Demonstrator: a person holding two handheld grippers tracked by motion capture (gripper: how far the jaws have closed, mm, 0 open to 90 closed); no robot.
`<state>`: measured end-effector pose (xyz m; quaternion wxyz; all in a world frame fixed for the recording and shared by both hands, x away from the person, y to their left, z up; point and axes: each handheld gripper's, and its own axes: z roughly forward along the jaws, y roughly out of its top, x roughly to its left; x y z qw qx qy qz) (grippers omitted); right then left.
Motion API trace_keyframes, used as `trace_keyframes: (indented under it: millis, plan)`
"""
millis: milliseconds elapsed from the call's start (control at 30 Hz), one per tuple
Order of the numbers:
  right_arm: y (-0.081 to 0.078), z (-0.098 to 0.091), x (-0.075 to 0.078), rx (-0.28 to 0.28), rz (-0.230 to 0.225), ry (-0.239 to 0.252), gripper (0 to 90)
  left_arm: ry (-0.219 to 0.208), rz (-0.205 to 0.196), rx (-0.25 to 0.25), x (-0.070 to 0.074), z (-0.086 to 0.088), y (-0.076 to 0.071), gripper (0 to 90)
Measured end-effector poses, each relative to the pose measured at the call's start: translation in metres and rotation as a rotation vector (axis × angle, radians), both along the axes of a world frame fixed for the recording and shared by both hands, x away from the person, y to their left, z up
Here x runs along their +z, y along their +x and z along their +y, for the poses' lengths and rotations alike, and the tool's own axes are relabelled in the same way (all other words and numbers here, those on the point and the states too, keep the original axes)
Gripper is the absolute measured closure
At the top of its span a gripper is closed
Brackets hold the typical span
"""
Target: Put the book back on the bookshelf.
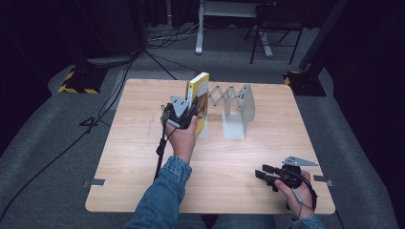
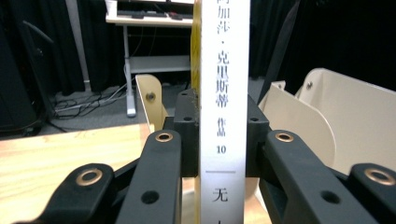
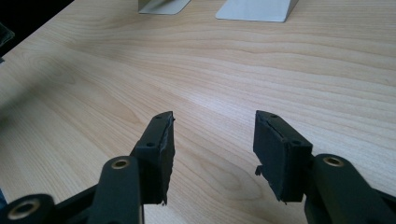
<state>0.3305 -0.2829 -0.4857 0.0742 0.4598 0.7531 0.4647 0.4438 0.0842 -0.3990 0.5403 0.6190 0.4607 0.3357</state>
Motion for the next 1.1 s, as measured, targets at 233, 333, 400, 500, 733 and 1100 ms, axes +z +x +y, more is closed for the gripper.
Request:
trace_keyframes:
  millis: [233,333,400,500,733,1100]
  plan:
    - [-0.001,0.004,0.001,0.006,0.002,0.005,48.9,-0.010,0.058,-0.025,0.005,0.012,-0.023,68.3]
    - [-0.001,0.008,0.003,0.015,-0.006,0.003,48.8,0.001,0.061,-0.025,0.013,0.013,-0.027,64.6]
    - [-0.001,0.010,0.005,0.021,-0.010,0.002,48.4,0.013,0.072,-0.031,0.017,0.013,-0.028,65.9]
    - [-0.001,0.011,0.006,0.025,-0.013,0.006,48.4,0.033,0.100,-0.026,0.020,0.014,-0.027,66.3]
    - [-0.001,0.012,0.005,0.027,-0.009,0.004,48.3,0.105,0.158,-0.043,0.030,0.015,-0.020,75.2]
    - [-0.001,0.007,0.003,0.019,-0.004,0.007,48.6,0.086,0.084,-0.009,0.039,0.009,0.003,75.5]
